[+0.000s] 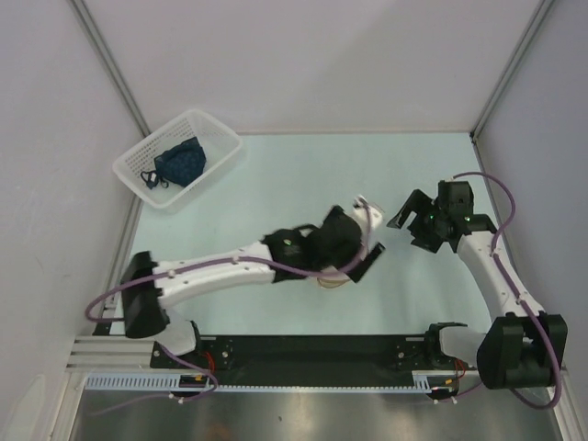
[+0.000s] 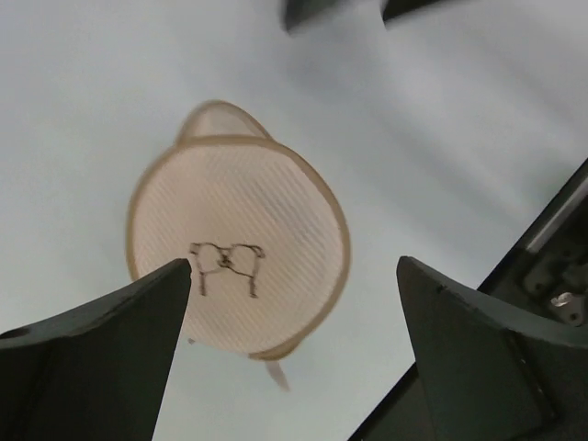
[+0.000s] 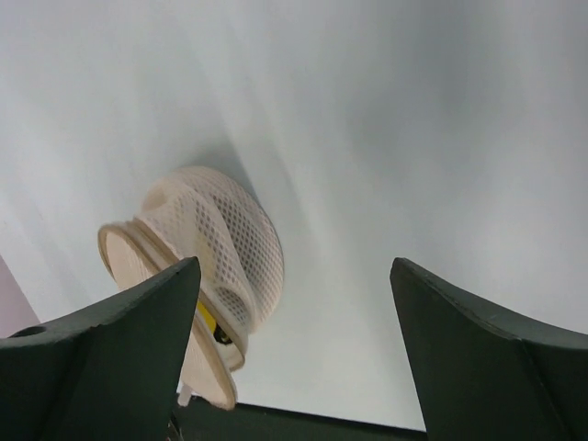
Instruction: Place the bra in the laundry bag and zip it closed
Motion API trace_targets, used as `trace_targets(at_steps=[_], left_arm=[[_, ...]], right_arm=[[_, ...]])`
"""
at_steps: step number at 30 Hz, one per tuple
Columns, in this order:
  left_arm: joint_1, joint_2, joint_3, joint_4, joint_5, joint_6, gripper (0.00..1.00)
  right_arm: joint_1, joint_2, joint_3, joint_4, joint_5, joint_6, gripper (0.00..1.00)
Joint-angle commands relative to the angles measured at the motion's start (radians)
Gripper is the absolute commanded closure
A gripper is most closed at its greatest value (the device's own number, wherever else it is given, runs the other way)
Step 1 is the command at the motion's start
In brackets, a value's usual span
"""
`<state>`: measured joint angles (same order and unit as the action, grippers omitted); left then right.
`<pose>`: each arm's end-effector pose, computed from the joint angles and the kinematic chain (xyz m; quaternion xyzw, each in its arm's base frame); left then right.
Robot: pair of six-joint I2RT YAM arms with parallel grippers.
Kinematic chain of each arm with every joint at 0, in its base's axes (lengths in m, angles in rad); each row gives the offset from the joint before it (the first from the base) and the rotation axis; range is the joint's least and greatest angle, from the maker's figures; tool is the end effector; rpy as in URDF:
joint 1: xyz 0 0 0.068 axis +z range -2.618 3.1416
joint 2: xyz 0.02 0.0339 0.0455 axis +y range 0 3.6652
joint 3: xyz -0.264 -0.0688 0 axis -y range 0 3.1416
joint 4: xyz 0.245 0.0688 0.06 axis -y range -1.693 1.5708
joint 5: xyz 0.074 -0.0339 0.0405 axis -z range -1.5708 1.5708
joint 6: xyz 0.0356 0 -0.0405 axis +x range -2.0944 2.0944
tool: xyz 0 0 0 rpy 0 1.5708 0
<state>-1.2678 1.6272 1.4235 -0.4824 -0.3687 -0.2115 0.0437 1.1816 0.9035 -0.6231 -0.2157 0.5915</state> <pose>0.1226 -0.3492 0.3184 0.3799 0.8069 -0.1613 0.4225 0.2388 0.0181 0.2629 0.2199 0.9136 0.1986 0.2786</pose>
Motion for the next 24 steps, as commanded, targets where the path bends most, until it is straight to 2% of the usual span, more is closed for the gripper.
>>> trace_targets(at_steps=[1, 2, 3, 4, 5, 6, 7, 10, 12, 16, 17, 20, 23, 24], left_arm=[[0.302, -0.246, -0.180, 0.185, 0.422, -0.061, 0.00], [0.356, -0.256, -0.204, 0.201, 0.483, -0.068, 0.00], [0.405, -0.254, -0.219, 0.223, 0.625, -0.065, 0.01], [0.494, -0.225, -0.227, 0.223, 0.684, -0.057, 0.00], [0.531, -0.202, -0.222, 0.225, 0.729, -0.052, 0.00], [0.565, -0.176, -0.215, 0.219, 0.781, -0.042, 0.01], [0.620, -0.117, -0.200, 0.229, 0.891, -0.034, 0.00], [0.679, 0.023, -0.138, 0.229, 0.997, 0.000, 0.01], [0.688, 0.092, -0.100, 0.214, 1.004, 0.023, 0.01], [0.691, 0.230, -0.051, 0.254, 1.062, -0.012, 0.02], [0.691, 0.238, -0.058, 0.272, 1.117, -0.023, 0.03], [0.688, 0.223, -0.141, 0.366, 1.113, -0.068, 0.09], [0.686, 0.215, -0.218, 0.421, 1.139, -0.118, 0.27], [0.685, 0.206, -0.248, 0.474, 1.136, -0.159, 0.38]], right_arm=[[0.007, -0.115, -0.076, -0.063, -0.023, -0.013, 0.10], [0.019, -0.167, -0.090, -0.066, -0.060, -0.009, 0.10], [0.036, -0.195, -0.104, -0.066, -0.079, 0.005, 0.10], [0.054, -0.221, -0.123, -0.047, -0.112, 0.016, 0.10], [0.079, -0.256, -0.159, -0.034, -0.126, 0.033, 0.10], [0.150, -0.310, -0.185, 0.017, -0.145, 0.072, 0.10], [0.185, -0.339, -0.208, 0.051, -0.166, 0.096, 0.10], [0.382, -0.393, -0.323, 0.250, -0.200, 0.215, 0.10], [0.502, -0.361, -0.392, 0.386, -0.180, 0.263, 0.10], [0.637, -0.259, -0.411, 0.473, -0.104, 0.301, 0.13], [0.653, -0.240, -0.410, 0.476, -0.071, 0.300, 0.16], [0.659, -0.174, -0.419, 0.497, -0.062, 0.312, 0.23], [0.648, -0.133, -0.431, 0.540, -0.047, 0.323, 0.28], [0.642, -0.125, -0.430, 0.557, -0.047, 0.320, 0.30]])
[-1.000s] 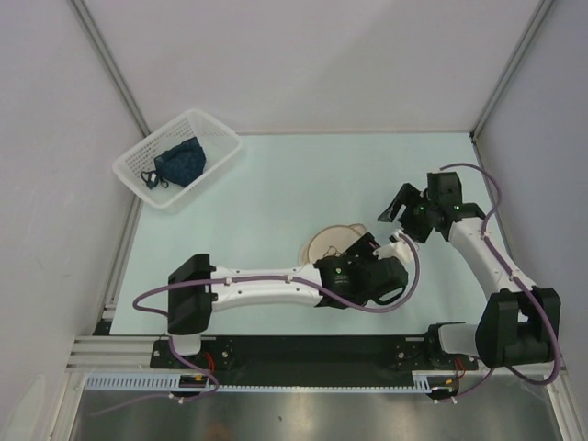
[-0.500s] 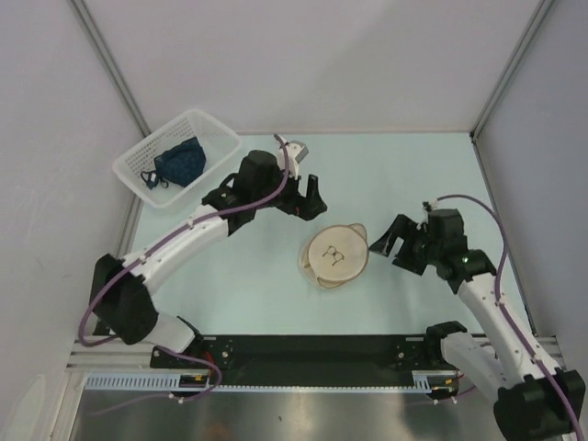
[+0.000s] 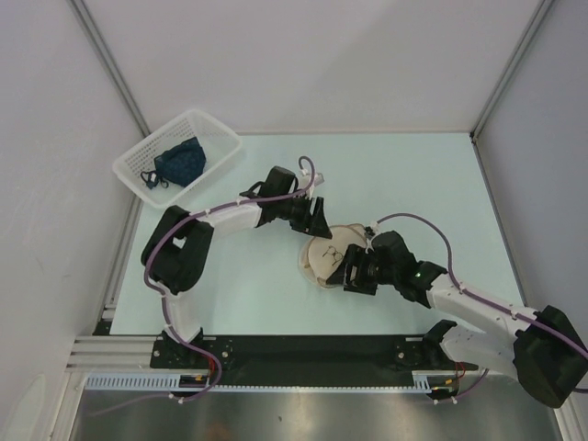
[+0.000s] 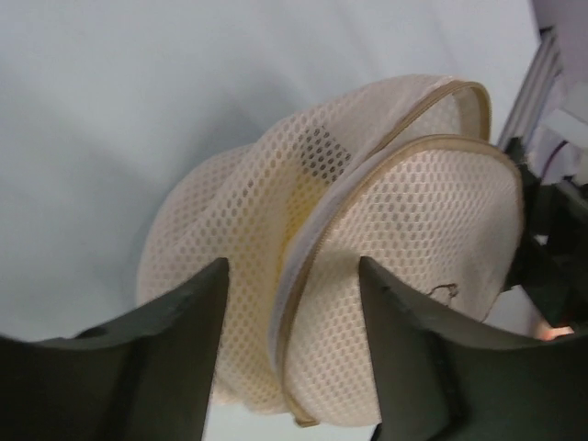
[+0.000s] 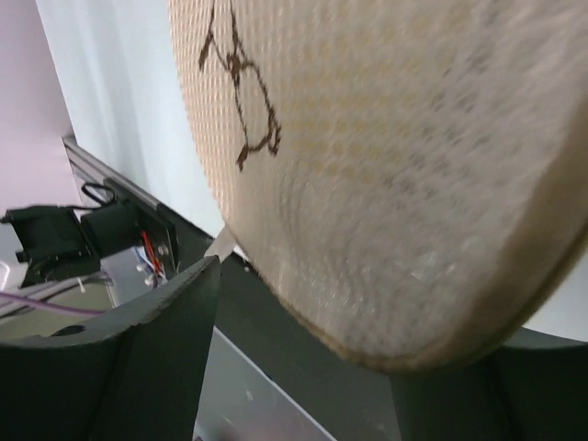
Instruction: Place the bra in the laundry bag and zip it closed
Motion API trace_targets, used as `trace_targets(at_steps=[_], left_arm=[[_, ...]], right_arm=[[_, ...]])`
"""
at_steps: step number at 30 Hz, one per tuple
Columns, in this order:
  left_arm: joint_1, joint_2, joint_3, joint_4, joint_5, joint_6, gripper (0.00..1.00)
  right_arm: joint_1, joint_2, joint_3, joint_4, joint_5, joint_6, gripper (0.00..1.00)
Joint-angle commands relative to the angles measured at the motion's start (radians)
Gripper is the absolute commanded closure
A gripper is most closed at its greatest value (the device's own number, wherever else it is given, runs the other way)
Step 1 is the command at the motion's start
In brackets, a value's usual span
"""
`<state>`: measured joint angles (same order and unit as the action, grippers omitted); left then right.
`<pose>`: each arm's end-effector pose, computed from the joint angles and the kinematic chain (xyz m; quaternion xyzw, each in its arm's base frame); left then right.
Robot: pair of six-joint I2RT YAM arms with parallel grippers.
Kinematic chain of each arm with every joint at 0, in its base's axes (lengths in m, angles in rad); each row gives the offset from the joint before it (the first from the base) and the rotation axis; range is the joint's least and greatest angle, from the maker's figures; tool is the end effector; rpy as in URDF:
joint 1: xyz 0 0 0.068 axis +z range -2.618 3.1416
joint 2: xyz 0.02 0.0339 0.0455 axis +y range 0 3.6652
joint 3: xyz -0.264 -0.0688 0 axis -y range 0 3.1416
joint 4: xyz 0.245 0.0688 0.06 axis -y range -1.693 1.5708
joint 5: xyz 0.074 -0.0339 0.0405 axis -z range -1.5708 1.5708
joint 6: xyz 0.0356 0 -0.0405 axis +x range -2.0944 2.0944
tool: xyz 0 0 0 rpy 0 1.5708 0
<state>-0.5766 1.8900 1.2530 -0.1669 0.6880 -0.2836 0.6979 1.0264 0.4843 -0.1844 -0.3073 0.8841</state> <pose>0.3280 -0.2402 0.1936 0.2523 0.8453 -0.4311 0.1897 0.1500 0.1398 0.1926 0.0214 0.9034 0.3861 0.1854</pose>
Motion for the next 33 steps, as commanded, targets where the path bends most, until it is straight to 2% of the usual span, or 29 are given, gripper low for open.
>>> trace_targets(at_steps=[1, 5, 6, 8, 9, 11, 14, 18, 19, 20, 22, 25, 26, 30, 33], left_arm=[[-0.006, -0.084, -0.136, 0.191, 0.073, -0.106, 0.43], [-0.012, -0.160, -0.253, 0.217, -0.004, -0.179, 0.62], [-0.022, -0.202, -0.277, 0.227, -0.025, -0.213, 0.69], [-0.037, -0.261, -0.358, 0.237, -0.103, -0.242, 0.70], [-0.060, -0.328, -0.386, 0.244, -0.138, -0.276, 0.77], [-0.087, -0.389, -0.457, 0.250, -0.235, -0.314, 0.82], [-0.138, -0.492, -0.561, 0.300, -0.324, -0.443, 0.86], [-0.184, -0.583, -0.662, 0.395, -0.410, -0.649, 1.00], [-0.184, -0.592, -0.687, 0.408, -0.432, -0.672, 1.00], [-0.181, -0.603, -0.695, 0.414, -0.470, -0.712, 1.00], [-0.158, -0.620, -0.702, 0.444, -0.478, -0.739, 1.00], [-0.128, -0.632, -0.687, 0.471, -0.496, -0.782, 1.00], [-0.121, -0.635, -0.682, 0.478, -0.504, -0.801, 1.00], [-0.086, -0.618, -0.682, 0.546, -0.496, -0.893, 1.00], [-0.078, -0.563, -0.650, 0.587, -0.458, -0.931, 1.00]], right_arm=[[-0.021, 0.038, -0.009, 0.120, 0.042, 0.024, 0.31], [-0.092, 0.069, 0.026, 0.109, 0.010, -0.022, 0.39], [-0.127, 0.078, 0.031, 0.099, 0.004, -0.049, 0.40], [-0.173, 0.090, 0.046, 0.091, -0.029, -0.079, 0.42], [-0.216, 0.112, 0.053, 0.094, -0.045, -0.092, 0.43], [-0.254, 0.147, 0.075, 0.092, -0.101, -0.137, 0.43], [-0.287, 0.234, 0.160, 0.069, -0.137, -0.204, 0.43], [-0.296, 0.365, 0.333, -0.059, -0.133, -0.289, 0.38], [-0.304, 0.389, 0.402, -0.097, -0.090, -0.306, 0.35], [-0.310, 0.399, 0.428, -0.137, -0.061, -0.325, 0.25], [-0.327, 0.382, 0.460, -0.220, 0.008, -0.335, 0.14], [-0.342, 0.327, 0.441, -0.286, 0.072, -0.320, 0.08], [-0.350, 0.280, 0.407, -0.299, 0.086, -0.310, 0.02], [-0.342, 0.100, 0.269, -0.282, 0.068, -0.216, 0.00], [-0.304, -0.014, 0.154, -0.199, -0.045, -0.064, 0.00]])
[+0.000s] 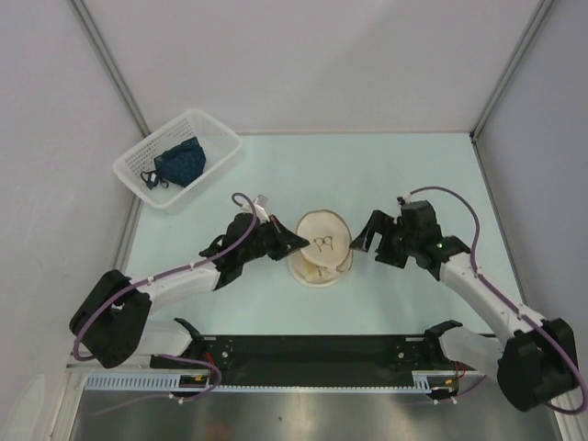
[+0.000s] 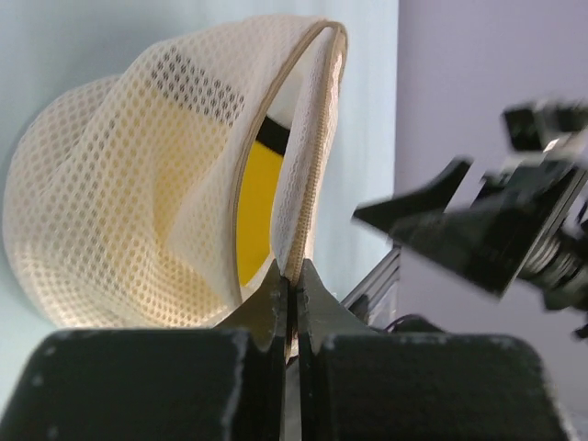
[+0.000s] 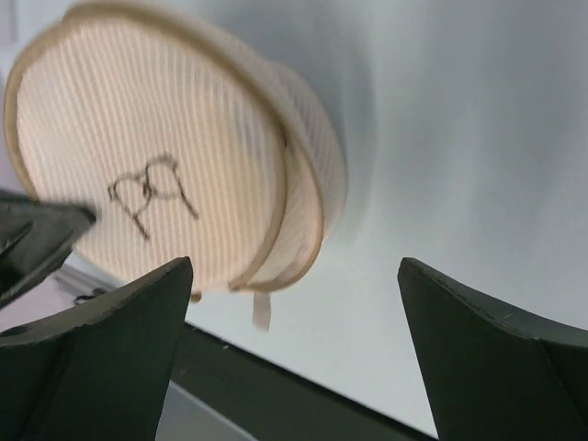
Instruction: Place the bra in the laundry bag and zip it closed
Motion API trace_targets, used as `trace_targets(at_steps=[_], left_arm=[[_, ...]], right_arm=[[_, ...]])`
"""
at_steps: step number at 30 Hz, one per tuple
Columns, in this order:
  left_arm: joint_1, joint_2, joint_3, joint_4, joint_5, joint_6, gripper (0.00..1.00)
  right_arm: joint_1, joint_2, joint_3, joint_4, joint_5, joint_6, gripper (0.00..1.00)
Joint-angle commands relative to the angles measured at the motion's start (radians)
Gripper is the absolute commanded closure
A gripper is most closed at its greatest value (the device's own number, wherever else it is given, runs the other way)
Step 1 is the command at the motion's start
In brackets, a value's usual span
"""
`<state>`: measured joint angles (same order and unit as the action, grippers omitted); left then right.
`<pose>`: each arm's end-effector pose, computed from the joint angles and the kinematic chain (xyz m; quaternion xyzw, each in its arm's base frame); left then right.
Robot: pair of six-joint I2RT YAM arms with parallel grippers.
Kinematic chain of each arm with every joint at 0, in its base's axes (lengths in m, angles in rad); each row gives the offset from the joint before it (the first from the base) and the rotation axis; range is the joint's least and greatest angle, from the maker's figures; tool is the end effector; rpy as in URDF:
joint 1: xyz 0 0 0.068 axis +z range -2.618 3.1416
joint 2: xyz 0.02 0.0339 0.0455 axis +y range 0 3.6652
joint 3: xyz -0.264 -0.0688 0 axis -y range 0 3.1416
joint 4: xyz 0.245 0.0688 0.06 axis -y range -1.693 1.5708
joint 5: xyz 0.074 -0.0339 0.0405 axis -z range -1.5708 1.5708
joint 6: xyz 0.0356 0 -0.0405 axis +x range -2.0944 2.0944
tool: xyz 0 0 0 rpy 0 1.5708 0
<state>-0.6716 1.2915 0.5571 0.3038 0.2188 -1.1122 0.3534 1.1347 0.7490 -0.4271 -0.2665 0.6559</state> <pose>0.2051 -0.1729 0.2022 -0.1254 0.8295 -0.4752 0.2653 0.2149 0.0893 0.2375 0.0901 0.9177 0.2853 0.2613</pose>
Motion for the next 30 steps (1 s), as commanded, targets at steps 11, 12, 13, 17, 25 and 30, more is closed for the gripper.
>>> trace_targets(at_steps=[11, 12, 13, 17, 25, 30], left_arm=[[0.029, 0.080, 0.116, 0.031, 0.111, -0.051, 1.00], [0.030, 0.084, 0.130, 0.028, 0.128, -0.040, 1.00], [0.038, 0.103, 0.142, 0.006, 0.148, -0.014, 1.00], [0.069, 0.147, 0.194, -0.051, 0.252, 0.060, 1.00], [0.109, 0.190, 0.280, -0.147, 0.358, 0.176, 1.00], [0.139, 0.195, 0.296, -0.170, 0.402, 0.209, 1.00]], right_arm=[[0.286, -0.248, -0.186, 0.272, 0.041, -0.028, 0.32], [0.286, -0.250, -0.197, 0.289, 0.029, -0.053, 0.35], [0.291, -0.242, -0.204, 0.297, 0.029, -0.077, 0.37], [0.315, -0.254, -0.183, 0.278, 0.088, -0.298, 0.30], [0.401, -0.319, -0.255, 0.450, 0.174, -0.574, 0.31], [0.511, -0.323, -0.336, 0.536, 0.251, -0.700, 0.32]])
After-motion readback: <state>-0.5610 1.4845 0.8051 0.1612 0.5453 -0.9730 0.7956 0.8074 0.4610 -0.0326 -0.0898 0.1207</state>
